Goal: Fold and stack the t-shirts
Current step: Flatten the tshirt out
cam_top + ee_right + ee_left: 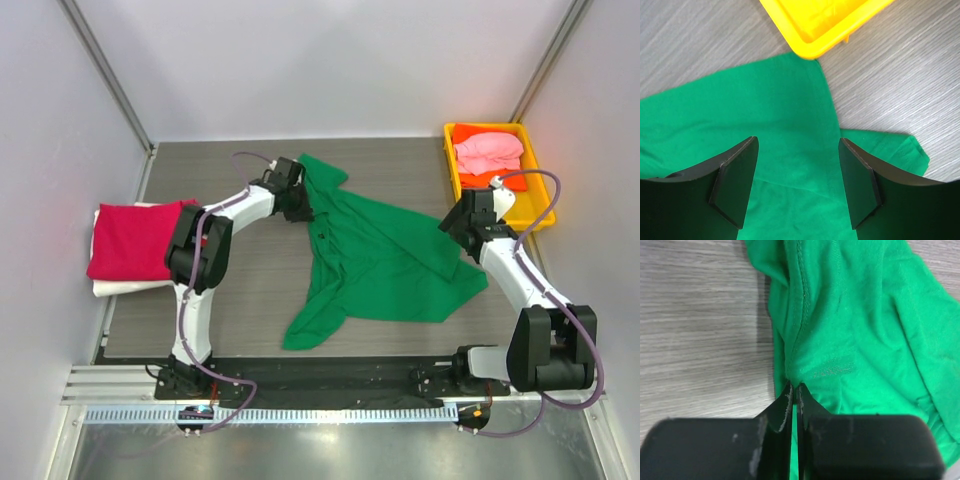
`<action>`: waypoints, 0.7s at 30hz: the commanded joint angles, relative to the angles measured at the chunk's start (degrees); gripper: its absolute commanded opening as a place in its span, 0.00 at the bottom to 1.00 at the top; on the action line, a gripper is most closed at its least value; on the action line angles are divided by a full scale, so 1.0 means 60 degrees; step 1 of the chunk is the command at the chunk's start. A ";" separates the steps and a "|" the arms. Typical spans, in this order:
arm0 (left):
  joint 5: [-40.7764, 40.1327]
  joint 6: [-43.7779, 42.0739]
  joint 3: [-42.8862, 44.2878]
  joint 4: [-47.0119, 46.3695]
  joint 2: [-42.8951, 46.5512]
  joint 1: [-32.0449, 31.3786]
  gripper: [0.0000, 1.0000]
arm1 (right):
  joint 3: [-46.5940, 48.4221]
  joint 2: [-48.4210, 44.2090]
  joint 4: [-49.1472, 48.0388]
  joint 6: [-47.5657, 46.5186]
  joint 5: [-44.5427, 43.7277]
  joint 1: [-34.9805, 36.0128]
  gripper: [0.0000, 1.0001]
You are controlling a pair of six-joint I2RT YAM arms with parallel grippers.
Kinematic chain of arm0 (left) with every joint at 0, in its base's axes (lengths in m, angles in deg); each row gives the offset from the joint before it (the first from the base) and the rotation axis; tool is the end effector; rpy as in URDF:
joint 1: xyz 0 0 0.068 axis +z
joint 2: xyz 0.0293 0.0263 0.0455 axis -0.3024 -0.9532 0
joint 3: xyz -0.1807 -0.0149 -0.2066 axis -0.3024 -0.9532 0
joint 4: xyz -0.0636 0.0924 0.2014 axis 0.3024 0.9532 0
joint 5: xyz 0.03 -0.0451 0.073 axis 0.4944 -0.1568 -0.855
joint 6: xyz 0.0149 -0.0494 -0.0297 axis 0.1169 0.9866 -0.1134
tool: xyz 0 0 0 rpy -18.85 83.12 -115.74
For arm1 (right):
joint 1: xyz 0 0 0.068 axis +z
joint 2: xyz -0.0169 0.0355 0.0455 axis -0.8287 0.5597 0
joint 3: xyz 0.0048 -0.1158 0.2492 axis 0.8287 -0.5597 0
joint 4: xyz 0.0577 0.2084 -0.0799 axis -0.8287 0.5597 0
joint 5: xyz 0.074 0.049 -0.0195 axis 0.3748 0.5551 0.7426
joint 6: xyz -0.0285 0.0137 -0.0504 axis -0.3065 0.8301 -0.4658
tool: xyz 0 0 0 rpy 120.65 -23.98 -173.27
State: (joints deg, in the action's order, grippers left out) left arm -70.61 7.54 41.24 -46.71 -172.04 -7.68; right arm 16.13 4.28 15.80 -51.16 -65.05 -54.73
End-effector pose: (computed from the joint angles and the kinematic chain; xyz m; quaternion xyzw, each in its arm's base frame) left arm 0.3944 -0.1920 0.1833 -0.1058 0.9405 -0.2195 0.2369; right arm 0.2428 -0.0091 0.2500 0.3117 0.8618 -0.0376 0.3984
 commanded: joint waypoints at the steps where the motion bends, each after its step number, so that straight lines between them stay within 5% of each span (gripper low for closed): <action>1: -0.0218 -0.0039 0.0241 0.0043 0.0742 0.0038 0.00 | -0.0156 -0.0134 -0.0437 -0.0089 0.0124 -0.0045 0.71; 6: -0.0263 -0.0376 0.0211 0.0761 0.1563 0.0579 0.00 | -0.0347 0.0260 -0.0584 -0.0061 0.0153 -0.0045 0.71; 14: 0.0426 -0.1049 0.0256 0.2344 0.2034 0.3039 0.00 | -0.0303 0.0817 -0.0979 0.0188 0.0753 -0.0045 0.68; 21: -0.0278 -0.1768 0.1894 0.3748 0.0147 0.3378 0.00 | 0.0529 0.1988 -0.1199 -0.0192 0.2014 0.0043 0.70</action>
State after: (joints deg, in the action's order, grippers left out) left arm -71.05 0.20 48.12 -30.47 -166.66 13.96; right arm 15.27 13.68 11.27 -51.11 -56.70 -54.73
